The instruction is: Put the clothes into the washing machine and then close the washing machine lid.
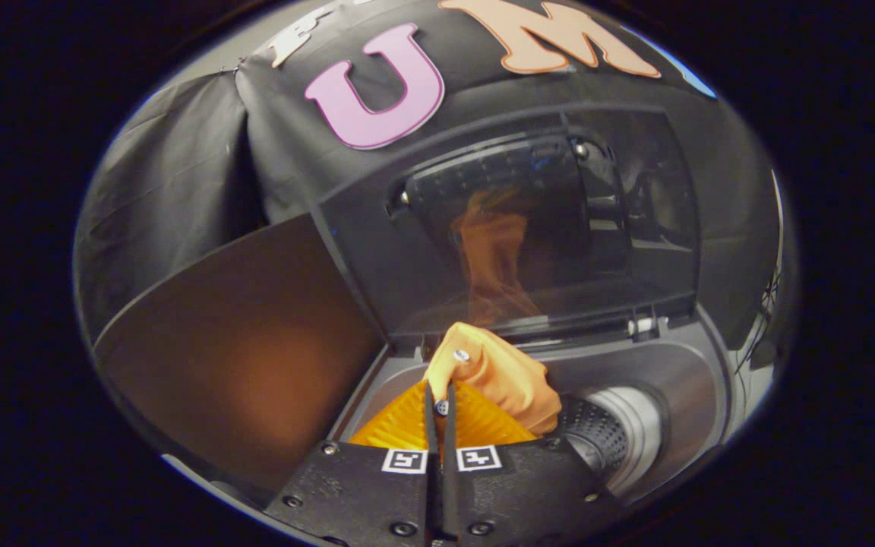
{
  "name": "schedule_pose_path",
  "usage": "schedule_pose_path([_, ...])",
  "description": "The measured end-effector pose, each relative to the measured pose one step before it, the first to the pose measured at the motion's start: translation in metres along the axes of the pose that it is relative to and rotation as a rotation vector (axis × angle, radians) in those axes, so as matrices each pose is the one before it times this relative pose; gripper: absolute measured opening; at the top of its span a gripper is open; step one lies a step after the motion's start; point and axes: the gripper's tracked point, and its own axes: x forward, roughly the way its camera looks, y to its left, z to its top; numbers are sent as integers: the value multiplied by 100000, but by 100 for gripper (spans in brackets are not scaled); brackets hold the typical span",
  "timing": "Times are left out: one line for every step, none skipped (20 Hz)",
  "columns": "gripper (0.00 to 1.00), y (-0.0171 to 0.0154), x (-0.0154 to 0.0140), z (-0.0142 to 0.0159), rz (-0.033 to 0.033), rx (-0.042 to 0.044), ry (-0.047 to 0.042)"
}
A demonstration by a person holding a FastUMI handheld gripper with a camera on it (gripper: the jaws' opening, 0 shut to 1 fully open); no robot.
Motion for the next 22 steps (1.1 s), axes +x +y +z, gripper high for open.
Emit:
schedule_pose_path([0,-313,417,-810,-421,352,892])
schedule_pose_path([0,-88,359,-751,-497,487,952])
schedule_pose_path([0,-34,315,-831,-126,-54,891])
schedule_pose_path([0,386,41,291,418,2679,197])
schedule_pose_path([0,-35,292,100,-931,953,-1396])
schedule_pose_path([0,-164,224,-227,-1091,-2553,646])
schedule_pose_path([0,-21,-129,-380,-1359,-2701,1676])
schedule_pose_path([0,133,102,-255,-1035,-2512,1331])
schedule_pose_path([0,-105,263,-213,-1688,-1319,1111])
schedule_pose_path([1,-274,235,-301,-2440,246,1314])
schedule_pose_path([2,-290,-109,-228,-2395,1195,900])
schedule_pose_path([4,-386,0,-79,-2222,1697,525])
schedule_pose_path([6,-353,-123,-172,-3023,2264,739])
schedule_pose_path([8,-516,-121,-286,-3011,2521,1004])
schedule_pose_path([14,-740,-83,-606,-3109,1793,2176])
schedule_pose_path([21,-817,139,-800,-2790,630,3057])
schedule_pose_path([27,-518,-218,-629,-1481,-30,963])
schedule_pose_path([34,-467,-636,-432,-2110,-836,890])
schedule_pose_path([40,-335,-265,-580,-1757,-814,1304])
schedule_pose_path([47,18,-268,-371,-438,240,116])
schedule_pose_path([53,235,-383,-613,757,1280,619])
schedule_pose_path([61,456,-440,-715,1897,974,1390])
